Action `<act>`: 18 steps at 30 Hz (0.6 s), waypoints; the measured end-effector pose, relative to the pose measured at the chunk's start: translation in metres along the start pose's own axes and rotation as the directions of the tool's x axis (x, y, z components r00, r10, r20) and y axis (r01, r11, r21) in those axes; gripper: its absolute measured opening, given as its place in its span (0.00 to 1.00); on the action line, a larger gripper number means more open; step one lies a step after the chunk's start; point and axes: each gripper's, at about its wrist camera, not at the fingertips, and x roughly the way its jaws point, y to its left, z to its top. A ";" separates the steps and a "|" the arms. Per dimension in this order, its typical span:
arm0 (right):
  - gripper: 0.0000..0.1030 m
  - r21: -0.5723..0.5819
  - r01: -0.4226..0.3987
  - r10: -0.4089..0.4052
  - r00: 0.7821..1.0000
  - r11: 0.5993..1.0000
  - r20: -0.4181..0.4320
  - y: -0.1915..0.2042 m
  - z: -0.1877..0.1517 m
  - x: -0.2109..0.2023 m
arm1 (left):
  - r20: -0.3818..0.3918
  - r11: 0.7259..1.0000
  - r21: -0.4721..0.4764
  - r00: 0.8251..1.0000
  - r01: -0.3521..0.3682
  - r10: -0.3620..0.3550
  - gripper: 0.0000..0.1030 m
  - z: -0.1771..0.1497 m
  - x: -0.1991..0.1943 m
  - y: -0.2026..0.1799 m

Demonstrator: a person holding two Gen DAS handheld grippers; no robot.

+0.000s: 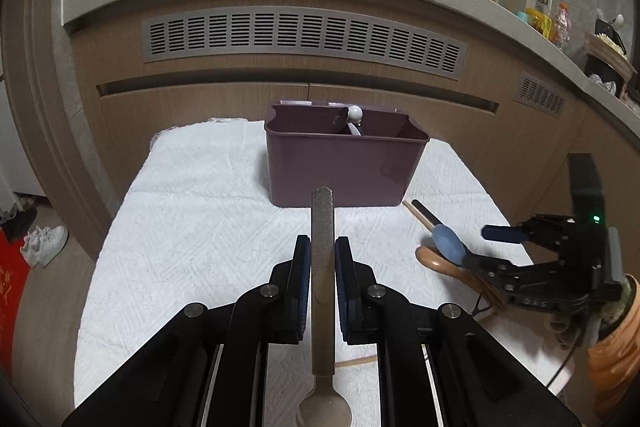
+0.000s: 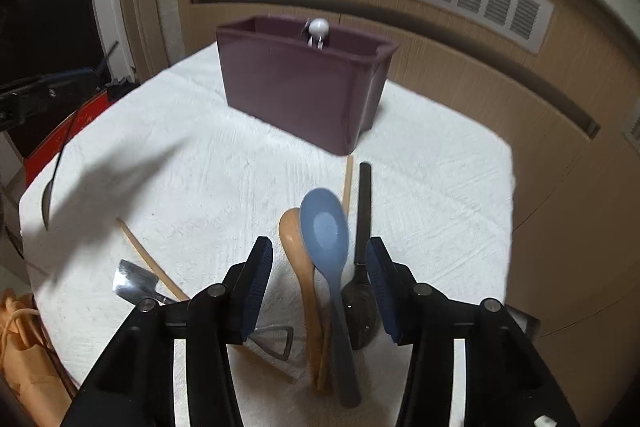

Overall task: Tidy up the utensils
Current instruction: 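Carry the metal spoon with the left gripper while the right gripper carries the blue spoon over the caddy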

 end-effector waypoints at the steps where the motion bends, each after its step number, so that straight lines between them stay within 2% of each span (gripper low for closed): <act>1: 0.45 0.003 -0.001 0.001 1.000 1.000 -0.005 0.000 0.002 0.006 | -0.007 1.000 -0.001 1.000 0.004 -0.004 0.12 -0.001 0.004 0.001; 7: 0.48 -0.006 -0.006 0.006 0.996 1.000 -0.089 -0.003 0.021 0.055 | -0.030 0.999 -0.026 0.999 0.018 -0.019 0.12 -0.008 0.019 0.008; 9: 0.31 0.021 -0.023 0.025 0.993 1.000 -0.111 -0.008 0.022 0.062 | -0.016 0.999 -0.037 1.000 0.019 -0.019 0.12 -0.008 0.019 0.011; 11: 0.31 0.043 -0.027 0.031 0.994 0.999 -0.102 -0.009 0.023 0.056 | 0.013 0.999 -0.038 1.000 0.009 -0.009 0.12 -0.006 0.017 0.011; 15: 0.30 0.077 -0.032 0.033 0.999 0.997 -0.016 -0.004 0.033 0.020 | 0.087 0.998 -0.054 0.996 0.034 -0.030 0.12 0.023 0.007 0.011; 18: 0.29 0.088 -0.022 0.013 0.995 0.996 0.104 0.000 0.061 -0.019 | 0.182 0.999 -0.030 0.983 0.028 -0.022 0.12 0.061 -0.004 0.005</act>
